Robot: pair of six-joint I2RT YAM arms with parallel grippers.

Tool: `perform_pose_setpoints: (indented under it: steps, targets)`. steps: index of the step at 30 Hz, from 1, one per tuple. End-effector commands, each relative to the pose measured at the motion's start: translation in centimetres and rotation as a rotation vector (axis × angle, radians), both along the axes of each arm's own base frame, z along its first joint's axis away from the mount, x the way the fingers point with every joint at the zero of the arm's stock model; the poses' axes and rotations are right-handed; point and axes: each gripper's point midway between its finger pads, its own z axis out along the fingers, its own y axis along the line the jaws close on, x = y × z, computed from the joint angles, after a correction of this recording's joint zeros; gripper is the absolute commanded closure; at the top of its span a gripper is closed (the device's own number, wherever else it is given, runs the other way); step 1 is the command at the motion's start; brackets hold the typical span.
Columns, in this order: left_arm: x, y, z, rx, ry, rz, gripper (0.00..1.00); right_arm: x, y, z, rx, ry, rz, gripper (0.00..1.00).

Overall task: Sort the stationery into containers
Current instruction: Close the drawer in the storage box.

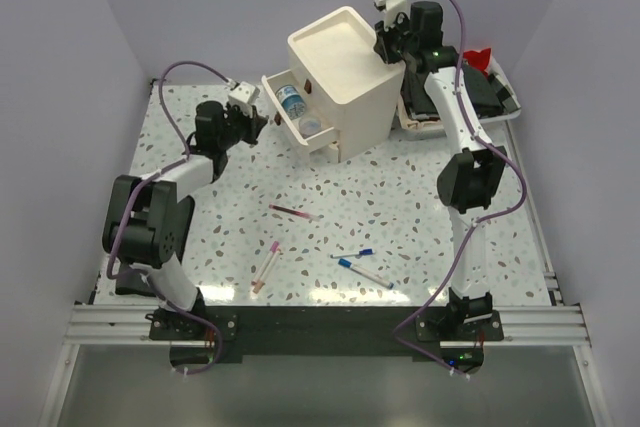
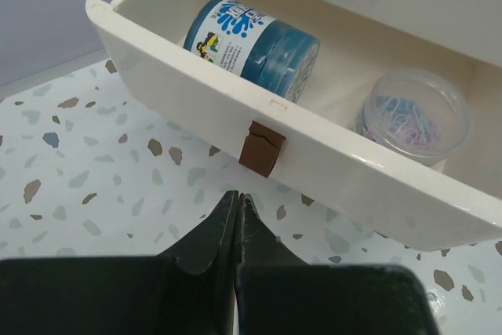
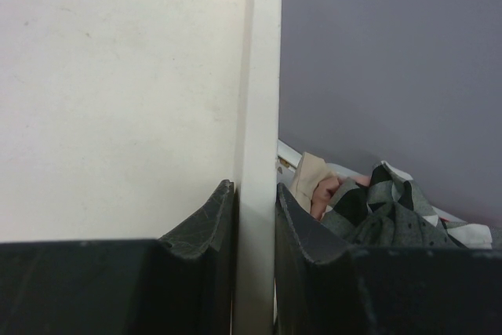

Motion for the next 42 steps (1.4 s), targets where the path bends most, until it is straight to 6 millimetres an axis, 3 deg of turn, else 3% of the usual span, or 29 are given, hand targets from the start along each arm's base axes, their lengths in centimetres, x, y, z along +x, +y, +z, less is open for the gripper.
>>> perform_pose_setpoints:
  steps: [1,11,17,24,31,38,42]
  targets:
    - [2.3,0.0,1.6,0.018,-0.089,-0.024,1.0,-4.6,4.8,-9.6,-0.086,0.274,0.195,1.0]
    - [7.2,-5.0,0.7,-0.066,-0.067,-0.109,1.0,-4.9,5.2,-10.0,-0.085,0.285,0.207,1.0]
    - [7.8,-8.4,1.1,-0.107,-0.07,-0.155,1.0,-5.7,6.2,-10.6,-0.086,0.306,0.23,1.0]
    - [6.0,-11.5,1.5,-0.144,-0.032,-0.229,1.0,-6.0,6.8,-10.7,-0.087,0.312,0.239,1.0]
    - [1.9,-13.2,0.5,-0.173,0.056,-0.286,1.0,-6.1,7.3,-11.1,-0.084,0.317,0.244,1.0]
    - [0.3,-13.9,1.1,-0.199,0.085,-0.301,1.0,-6.5,8.8,-11.1,-0.087,0.313,0.266,1.0]
    - [0.8,-14.3,2.2,-0.2,0.067,-0.307,1.0,-6.6,9.0,-11.0,-0.087,0.312,0.269,1.0]
